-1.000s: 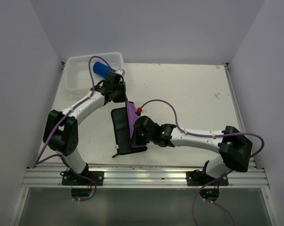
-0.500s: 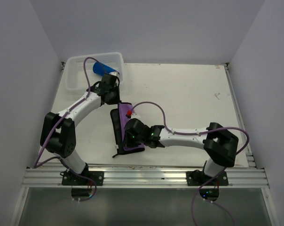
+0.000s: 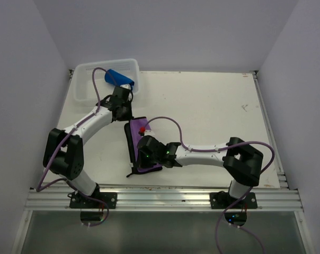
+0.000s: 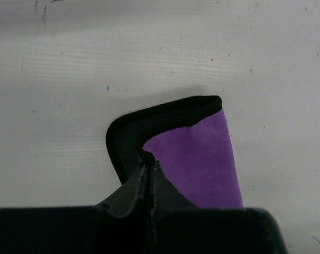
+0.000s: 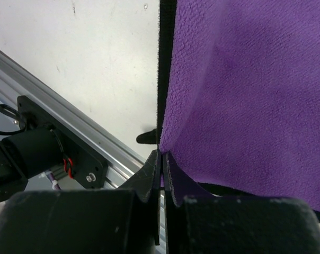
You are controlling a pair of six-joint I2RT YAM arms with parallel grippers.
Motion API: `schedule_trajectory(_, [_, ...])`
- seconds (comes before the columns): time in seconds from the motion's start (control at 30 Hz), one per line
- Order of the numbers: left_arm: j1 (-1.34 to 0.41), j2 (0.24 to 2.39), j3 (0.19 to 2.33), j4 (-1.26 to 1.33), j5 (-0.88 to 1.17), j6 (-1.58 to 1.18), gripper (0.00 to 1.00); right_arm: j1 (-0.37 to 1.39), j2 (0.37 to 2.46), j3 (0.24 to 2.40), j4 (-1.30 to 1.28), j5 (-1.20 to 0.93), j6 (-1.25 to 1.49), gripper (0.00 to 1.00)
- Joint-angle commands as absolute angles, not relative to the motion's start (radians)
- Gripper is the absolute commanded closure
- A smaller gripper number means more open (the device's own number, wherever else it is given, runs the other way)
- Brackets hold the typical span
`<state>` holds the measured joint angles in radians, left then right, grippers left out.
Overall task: Roll the towels
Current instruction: Fold the towel
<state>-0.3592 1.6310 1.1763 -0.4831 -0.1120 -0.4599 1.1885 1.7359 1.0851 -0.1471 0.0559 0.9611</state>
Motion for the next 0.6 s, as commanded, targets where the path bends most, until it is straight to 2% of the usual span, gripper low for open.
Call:
schedule_trajectory(0.0, [-0.342,1.591,1.170,-0.431,-0.169,-0.448,1.00,1.210,1.753,1.118,-0.155,0.005,0.974,1.00])
schedule_trajectory(0.17, [-0.341,1.582,1.138,-0.400,-0.178,-0.460,0.99,1.212,1.779,1.127,-0.150,0.005,0.973,1.00])
schedule_trajectory(0.43, [-0.339,1.600,1.134,-0.400,-0.187,-0.460,0.92,1.212,1.812,1.141,-0.130,-0.017,0.973,1.00])
schedule_trajectory(0.5, [-0.339,1.608,1.134,-0.400,-0.193,-0.462,0.88,1.212,1.819,1.150,-0.129,-0.014,0.970,1.00])
schedule_trajectory(0.57, [-0.339,1.611,1.134,-0.402,-0.199,-0.463,0.79,1.212,1.828,1.157,-0.132,-0.011,0.968,1.00])
